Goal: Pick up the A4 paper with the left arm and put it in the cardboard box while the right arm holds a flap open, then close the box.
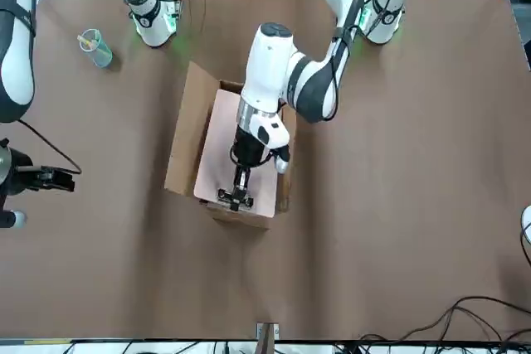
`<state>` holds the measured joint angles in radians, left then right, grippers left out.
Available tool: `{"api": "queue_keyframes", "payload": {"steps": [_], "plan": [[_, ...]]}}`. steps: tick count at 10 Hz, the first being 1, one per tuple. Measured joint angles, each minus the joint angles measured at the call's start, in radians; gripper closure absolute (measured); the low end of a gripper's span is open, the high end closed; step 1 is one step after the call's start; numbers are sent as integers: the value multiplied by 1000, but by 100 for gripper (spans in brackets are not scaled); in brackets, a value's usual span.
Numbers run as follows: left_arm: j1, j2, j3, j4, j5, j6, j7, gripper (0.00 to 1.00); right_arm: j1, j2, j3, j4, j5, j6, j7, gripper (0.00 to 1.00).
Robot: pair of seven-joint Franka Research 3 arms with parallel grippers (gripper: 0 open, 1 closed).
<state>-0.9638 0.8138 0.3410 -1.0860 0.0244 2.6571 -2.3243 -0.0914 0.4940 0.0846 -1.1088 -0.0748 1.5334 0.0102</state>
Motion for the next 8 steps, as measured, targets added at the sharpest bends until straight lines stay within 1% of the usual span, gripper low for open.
{"api": "queue_keyframes", "payload": {"steps": [3, 8], "plan": [[-23, 14, 0, 0, 0, 1, 0, 97, 0, 0, 0, 0, 0, 1, 0, 0], [-35, 44, 0, 0, 0, 5, 0, 97, 0, 0, 0, 0, 0, 1, 0, 0]]}}
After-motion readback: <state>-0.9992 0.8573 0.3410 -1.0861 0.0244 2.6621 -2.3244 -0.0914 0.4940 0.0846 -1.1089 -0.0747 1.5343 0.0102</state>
